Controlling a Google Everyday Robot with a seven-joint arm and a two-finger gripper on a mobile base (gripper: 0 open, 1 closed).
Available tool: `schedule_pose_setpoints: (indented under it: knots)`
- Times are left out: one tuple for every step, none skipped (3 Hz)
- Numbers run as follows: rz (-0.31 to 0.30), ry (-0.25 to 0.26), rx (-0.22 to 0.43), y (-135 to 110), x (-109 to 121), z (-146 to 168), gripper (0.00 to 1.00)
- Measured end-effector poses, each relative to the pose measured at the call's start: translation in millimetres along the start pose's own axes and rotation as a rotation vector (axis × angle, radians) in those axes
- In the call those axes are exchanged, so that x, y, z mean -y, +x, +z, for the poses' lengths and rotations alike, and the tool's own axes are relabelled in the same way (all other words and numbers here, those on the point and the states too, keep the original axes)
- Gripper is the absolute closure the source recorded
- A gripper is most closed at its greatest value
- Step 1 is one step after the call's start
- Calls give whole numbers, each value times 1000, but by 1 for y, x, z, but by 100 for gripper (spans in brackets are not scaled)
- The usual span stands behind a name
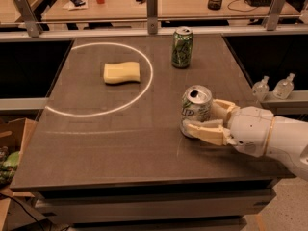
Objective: Move 7up can near sponge
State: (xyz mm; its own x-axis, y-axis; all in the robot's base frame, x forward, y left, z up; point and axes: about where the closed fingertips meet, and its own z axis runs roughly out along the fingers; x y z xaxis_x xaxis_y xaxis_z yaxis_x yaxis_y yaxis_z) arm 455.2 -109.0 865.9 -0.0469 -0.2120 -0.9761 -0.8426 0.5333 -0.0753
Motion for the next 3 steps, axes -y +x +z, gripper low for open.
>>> schedule_pose_setpoints:
  knots:
    - [-38,36,11,-5,17,9,100]
    - [-71,71,16,-13,40,22,100]
    - [-56,93,13,-16,64,38,100]
